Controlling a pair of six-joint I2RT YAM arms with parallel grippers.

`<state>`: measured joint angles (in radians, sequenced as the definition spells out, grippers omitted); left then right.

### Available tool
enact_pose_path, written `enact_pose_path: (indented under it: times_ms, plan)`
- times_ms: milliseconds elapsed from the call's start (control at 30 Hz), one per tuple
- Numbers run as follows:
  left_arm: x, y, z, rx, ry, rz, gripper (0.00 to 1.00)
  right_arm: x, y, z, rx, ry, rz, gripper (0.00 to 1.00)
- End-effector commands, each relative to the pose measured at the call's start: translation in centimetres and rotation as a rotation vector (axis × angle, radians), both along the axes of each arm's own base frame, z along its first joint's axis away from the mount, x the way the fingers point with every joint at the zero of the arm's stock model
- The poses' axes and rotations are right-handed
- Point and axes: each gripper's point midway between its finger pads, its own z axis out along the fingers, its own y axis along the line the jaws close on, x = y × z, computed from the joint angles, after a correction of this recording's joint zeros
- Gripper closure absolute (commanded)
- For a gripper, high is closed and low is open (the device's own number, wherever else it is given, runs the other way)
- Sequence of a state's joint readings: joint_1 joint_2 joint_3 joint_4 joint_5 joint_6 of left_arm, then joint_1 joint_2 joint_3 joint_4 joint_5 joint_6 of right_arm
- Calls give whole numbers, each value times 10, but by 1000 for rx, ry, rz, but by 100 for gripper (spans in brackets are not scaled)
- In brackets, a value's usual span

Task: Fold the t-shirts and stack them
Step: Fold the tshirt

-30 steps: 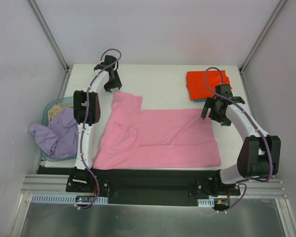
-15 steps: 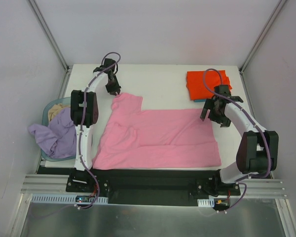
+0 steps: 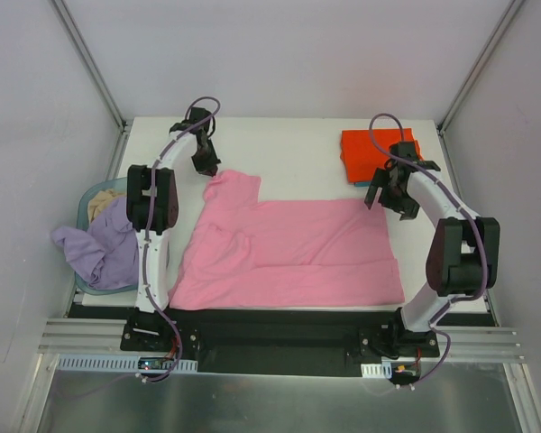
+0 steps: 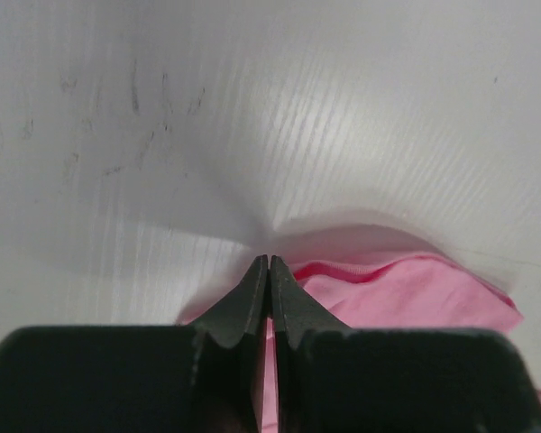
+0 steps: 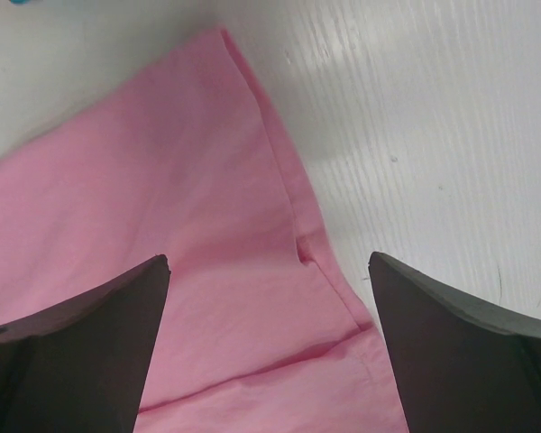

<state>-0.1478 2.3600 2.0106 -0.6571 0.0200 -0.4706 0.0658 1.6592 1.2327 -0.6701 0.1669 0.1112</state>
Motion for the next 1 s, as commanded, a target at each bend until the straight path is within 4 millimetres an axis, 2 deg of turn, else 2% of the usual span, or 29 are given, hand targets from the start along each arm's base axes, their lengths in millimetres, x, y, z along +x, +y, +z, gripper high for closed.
enact_pose_path:
  times_ms: [0,200,233,267,333,367,433,467,567,733,967]
  plan:
    - [-13,-9,70,5,-93,-36,100,29,0,16,10,-47,3,3]
    - [-40,-16,83,20,-90,-27,100,63,1,13,28,-60,18,8]
    - [-49,-17,77,30,-69,-29,100,69,2,7,32,-55,19,9]
    - [-53,-18,85,29,-80,-31,100,72,1,3,32,-45,16,12]
    - [-64,-18,81,29,-62,-26,100,79,0,-4,29,-28,12,16]
    - [-67,-19,89,25,-76,-25,100,81,0,-5,30,-27,12,19]
    - [-78,-21,86,25,-59,-32,100,86,-2,-10,20,-29,12,23]
    - [-82,-24,91,21,-69,-40,100,88,-2,-16,18,-18,14,27]
    - [-95,-27,92,26,-64,-55,100,94,-4,-26,10,-3,21,41]
    - [-111,-33,91,15,-49,-74,100,96,-2,-39,32,23,20,44]
    - [-122,-36,97,-12,-57,-86,100,103,2,-50,62,30,33,49]
